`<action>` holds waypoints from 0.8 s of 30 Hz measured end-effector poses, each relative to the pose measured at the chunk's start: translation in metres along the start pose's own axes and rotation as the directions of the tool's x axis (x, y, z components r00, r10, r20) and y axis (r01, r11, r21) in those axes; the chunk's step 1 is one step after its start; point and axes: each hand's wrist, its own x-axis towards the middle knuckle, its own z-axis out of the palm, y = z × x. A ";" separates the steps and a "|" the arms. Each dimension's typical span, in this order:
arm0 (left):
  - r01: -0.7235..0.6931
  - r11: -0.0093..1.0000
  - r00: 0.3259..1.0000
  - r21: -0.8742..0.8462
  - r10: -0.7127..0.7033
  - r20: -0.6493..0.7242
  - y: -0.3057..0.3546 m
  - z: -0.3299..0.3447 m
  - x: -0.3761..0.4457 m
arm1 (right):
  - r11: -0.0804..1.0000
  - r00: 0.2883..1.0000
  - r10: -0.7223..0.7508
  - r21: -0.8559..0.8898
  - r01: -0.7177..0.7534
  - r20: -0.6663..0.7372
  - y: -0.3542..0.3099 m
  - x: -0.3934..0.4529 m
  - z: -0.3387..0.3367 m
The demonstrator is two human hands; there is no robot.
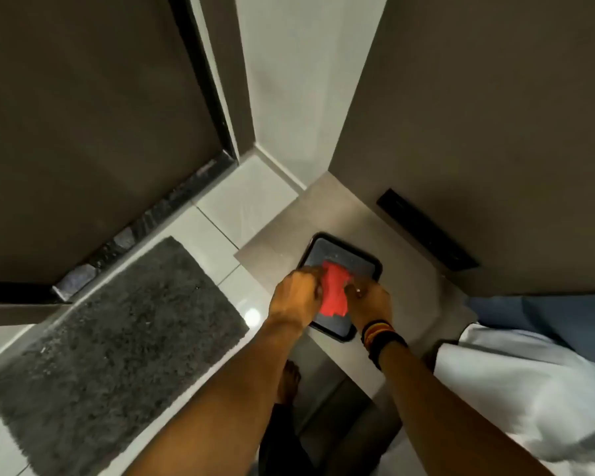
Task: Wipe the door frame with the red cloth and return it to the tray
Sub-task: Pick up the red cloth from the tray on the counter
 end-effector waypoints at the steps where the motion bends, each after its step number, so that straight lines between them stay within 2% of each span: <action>1: 0.049 0.998 0.999 -0.036 -0.049 -0.001 -0.004 0.018 0.014 | 0.995 0.997 0.077 0.062 -0.078 0.015 0.016 0.015 0.012; 4: 0.193 0.971 0.980 -0.144 -0.198 -0.024 -0.012 0.049 0.043 | 0.956 0.970 0.231 0.171 -0.240 0.069 0.039 0.044 0.037; 12: 0.265 0.962 0.963 -0.057 -0.267 -0.027 -0.030 0.101 0.102 | 0.924 0.926 0.365 0.163 -0.347 -0.095 0.050 0.097 0.084; 16: 0.314 0.933 0.948 -0.179 -0.318 0.007 -0.034 0.100 0.113 | 0.913 0.927 0.367 0.218 -0.344 -0.075 0.052 0.105 0.083; 20: 0.336 0.827 0.934 -0.450 -0.355 0.045 -0.034 0.078 0.094 | 0.927 0.962 0.263 0.298 -0.229 -0.079 0.038 0.090 0.064; 24: 0.198 0.634 0.920 -0.747 -0.384 -0.082 -0.030 0.010 0.054 | 0.897 0.996 0.035 0.443 0.007 -0.088 -0.030 0.053 0.044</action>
